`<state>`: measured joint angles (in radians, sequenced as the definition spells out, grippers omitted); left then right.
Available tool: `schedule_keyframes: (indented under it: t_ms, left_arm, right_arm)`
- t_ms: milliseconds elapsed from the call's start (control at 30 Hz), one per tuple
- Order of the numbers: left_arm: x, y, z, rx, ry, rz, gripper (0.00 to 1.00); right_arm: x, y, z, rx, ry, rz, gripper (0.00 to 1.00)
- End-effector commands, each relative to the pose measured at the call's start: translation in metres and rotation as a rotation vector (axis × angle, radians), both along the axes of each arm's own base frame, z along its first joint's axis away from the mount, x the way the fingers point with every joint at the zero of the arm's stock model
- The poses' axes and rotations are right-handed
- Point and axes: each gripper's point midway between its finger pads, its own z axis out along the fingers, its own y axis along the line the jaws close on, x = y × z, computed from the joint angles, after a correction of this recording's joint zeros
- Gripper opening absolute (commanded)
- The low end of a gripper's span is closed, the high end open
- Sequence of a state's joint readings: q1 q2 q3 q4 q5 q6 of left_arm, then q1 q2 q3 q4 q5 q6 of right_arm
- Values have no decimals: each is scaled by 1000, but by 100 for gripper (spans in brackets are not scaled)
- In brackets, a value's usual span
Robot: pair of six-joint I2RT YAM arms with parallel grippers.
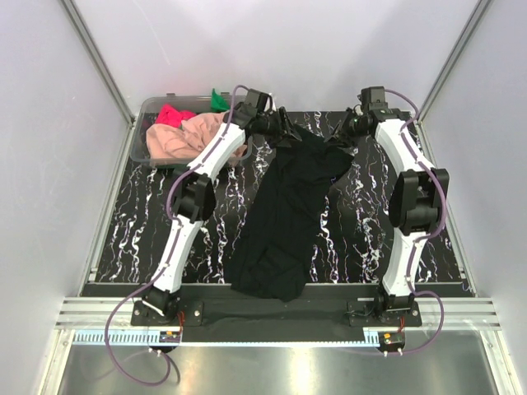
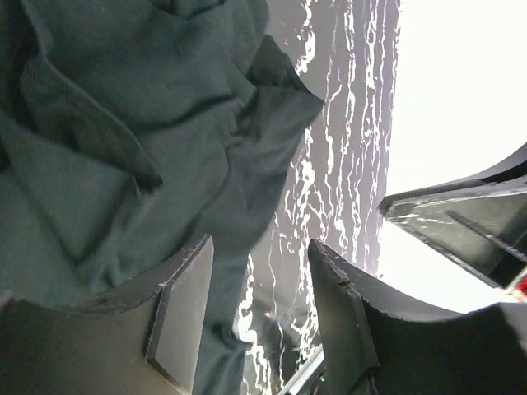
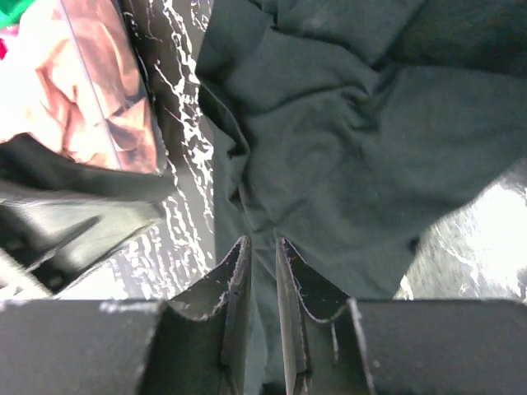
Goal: Fold and stack the t-shirts
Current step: Fold the tshirt
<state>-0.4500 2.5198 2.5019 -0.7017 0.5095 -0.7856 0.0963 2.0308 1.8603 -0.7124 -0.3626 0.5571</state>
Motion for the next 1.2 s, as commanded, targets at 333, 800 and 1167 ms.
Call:
schedule_keyframes:
  t_ms: [333, 800, 1167]
  left_arm:
    - [16, -4, -44, -31, -3, -38, 56]
    - [10, 2, -77, 29, 38, -39, 57]
    - [10, 16, -104, 136, 62, 6, 56]
  right_arm:
    - [23, -13, -82, 68, 126, -49, 26]
    - [16, -40, -129, -90, 240, -120, 27]
    - [21, -47, -172, -134, 359, -172, 0]
